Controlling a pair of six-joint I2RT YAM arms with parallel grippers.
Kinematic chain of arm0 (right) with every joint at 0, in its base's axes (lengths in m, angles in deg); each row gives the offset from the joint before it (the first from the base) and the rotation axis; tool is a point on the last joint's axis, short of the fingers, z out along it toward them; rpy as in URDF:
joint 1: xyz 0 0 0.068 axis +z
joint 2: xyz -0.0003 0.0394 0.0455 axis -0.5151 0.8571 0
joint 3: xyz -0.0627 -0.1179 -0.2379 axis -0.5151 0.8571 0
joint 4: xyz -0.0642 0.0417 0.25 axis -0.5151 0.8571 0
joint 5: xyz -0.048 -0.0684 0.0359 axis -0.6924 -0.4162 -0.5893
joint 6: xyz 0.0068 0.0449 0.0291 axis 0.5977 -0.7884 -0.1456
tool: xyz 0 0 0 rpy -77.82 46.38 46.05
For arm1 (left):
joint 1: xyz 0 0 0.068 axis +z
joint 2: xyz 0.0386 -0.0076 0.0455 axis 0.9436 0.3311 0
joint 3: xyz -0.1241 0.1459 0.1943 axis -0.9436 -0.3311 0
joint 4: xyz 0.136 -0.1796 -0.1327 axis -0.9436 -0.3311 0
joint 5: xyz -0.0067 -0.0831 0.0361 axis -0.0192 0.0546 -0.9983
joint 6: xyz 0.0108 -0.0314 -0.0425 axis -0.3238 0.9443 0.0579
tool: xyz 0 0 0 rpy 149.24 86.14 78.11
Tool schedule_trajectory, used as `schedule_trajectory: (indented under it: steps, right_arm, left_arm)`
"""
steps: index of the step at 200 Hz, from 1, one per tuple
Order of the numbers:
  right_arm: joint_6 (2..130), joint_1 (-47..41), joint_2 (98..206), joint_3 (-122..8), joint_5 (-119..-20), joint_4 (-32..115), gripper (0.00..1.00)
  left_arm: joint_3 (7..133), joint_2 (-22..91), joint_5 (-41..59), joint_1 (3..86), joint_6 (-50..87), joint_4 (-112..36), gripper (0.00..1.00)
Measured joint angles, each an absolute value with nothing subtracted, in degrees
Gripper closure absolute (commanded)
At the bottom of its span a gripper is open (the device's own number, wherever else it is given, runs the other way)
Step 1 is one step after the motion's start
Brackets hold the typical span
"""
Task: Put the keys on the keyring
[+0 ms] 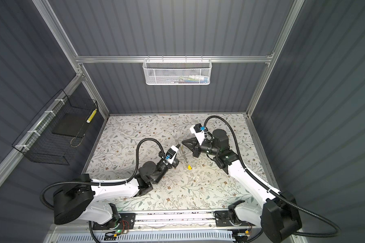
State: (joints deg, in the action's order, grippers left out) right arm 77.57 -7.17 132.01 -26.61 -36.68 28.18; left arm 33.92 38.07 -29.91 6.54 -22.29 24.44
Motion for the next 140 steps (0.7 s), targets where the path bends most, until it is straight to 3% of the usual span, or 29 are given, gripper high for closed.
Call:
schedule_trajectory:
  steps: [140]
  right_arm:
    - [76.1, -8.1, 128.1, -27.1, -36.7, 28.8, 1.00]
  left_arm:
    - [36.4, 40.5, -37.0, 3.8, -29.1, 30.5, 1.00]
